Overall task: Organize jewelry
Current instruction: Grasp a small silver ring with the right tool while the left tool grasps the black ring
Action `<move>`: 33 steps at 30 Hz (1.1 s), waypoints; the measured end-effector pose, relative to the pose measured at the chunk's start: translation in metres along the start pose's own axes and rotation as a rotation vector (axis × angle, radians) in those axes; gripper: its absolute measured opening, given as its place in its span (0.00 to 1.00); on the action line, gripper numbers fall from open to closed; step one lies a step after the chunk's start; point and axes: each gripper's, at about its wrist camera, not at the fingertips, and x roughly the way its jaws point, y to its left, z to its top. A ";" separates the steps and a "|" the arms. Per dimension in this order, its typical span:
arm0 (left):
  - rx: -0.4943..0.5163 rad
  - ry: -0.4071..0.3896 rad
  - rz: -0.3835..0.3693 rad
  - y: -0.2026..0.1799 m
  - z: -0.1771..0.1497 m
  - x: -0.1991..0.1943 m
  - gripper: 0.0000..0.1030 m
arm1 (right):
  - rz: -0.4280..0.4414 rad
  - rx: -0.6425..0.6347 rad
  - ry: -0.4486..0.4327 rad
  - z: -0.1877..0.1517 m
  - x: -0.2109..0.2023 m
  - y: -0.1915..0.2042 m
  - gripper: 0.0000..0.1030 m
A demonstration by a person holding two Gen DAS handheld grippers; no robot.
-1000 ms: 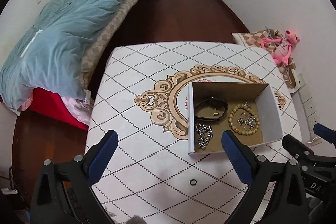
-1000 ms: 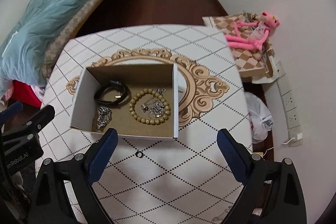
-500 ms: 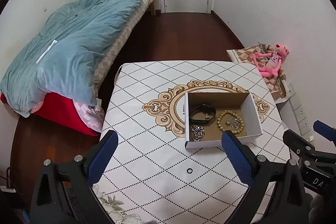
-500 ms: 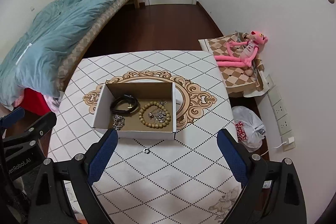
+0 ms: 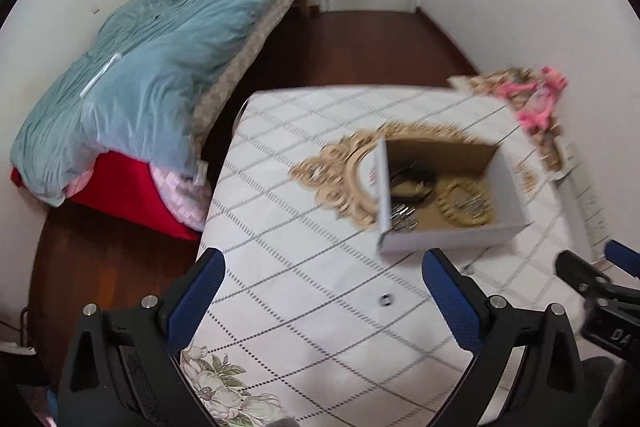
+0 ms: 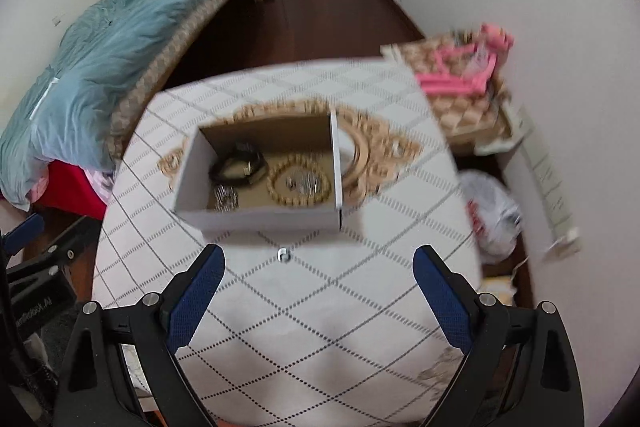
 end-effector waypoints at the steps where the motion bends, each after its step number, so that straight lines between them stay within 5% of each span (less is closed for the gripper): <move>1: 0.002 0.018 0.005 0.000 -0.004 0.008 0.98 | 0.008 0.004 0.013 -0.005 0.010 -0.001 0.93; 7: 0.001 0.177 0.020 -0.003 -0.034 0.074 0.98 | 0.084 -0.002 0.067 -0.031 0.082 0.002 0.54; 18: -0.003 0.261 -0.017 -0.002 -0.050 0.107 0.98 | 0.103 -0.067 0.034 -0.036 0.134 0.027 0.43; 21: 0.004 0.260 -0.021 -0.006 -0.049 0.110 0.98 | 0.063 -0.115 0.012 -0.035 0.135 0.034 0.13; 32: 0.039 0.229 -0.144 -0.043 -0.055 0.108 0.96 | 0.052 -0.019 -0.003 -0.042 0.109 -0.002 0.12; 33: 0.047 0.218 -0.151 -0.047 -0.055 0.107 0.87 | 0.048 -0.011 -0.006 -0.043 0.106 -0.006 0.12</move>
